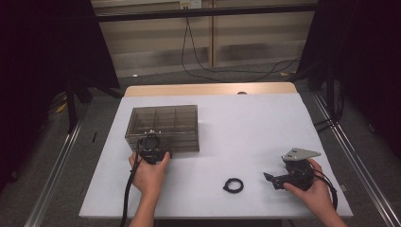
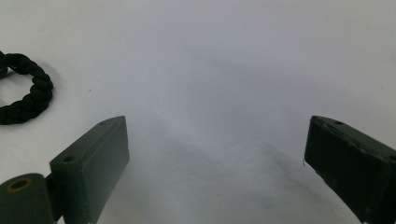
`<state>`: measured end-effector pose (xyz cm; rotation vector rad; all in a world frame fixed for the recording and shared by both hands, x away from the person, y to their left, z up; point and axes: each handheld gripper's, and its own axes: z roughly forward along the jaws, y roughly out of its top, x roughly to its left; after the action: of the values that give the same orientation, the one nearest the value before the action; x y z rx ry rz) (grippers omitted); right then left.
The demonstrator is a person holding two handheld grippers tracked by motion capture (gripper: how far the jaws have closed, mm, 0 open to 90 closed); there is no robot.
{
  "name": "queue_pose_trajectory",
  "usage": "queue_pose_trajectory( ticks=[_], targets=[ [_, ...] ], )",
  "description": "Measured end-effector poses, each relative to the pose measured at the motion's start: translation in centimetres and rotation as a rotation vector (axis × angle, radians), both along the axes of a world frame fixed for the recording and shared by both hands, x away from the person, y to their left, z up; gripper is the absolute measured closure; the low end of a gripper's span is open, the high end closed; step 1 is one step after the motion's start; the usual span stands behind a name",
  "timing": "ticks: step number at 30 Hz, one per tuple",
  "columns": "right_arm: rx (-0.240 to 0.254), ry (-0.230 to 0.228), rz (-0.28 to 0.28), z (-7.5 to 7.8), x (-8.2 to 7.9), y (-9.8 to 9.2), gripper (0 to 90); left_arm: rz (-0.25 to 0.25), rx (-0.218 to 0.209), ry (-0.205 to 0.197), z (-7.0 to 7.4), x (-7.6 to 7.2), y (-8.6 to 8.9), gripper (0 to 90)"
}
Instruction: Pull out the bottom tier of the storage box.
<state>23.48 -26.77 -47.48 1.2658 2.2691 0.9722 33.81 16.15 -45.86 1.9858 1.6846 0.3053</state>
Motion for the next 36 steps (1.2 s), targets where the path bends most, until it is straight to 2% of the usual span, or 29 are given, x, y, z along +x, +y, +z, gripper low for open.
queue_pose_trajectory(
  ticks=[13, 27, 36],
  targets=[
    [0.0, -0.002, 0.007, -0.04, 0.07, -0.03, 6.1, 0.008, 0.002, 0.001, 0.11, -0.19, -0.09, 56.8],
    [0.002, 0.001, 0.005, -0.06, 0.06, 0.07, 6.1, -0.006, 0.002, 0.017, 0.23, -0.48, 0.04, 56.8],
    [-0.001, -0.001, 0.008, -0.13, 0.11, 0.13, 6.1, -0.006, -0.004, 0.014, 0.36, -0.76, 0.21, 56.8]
  ],
)
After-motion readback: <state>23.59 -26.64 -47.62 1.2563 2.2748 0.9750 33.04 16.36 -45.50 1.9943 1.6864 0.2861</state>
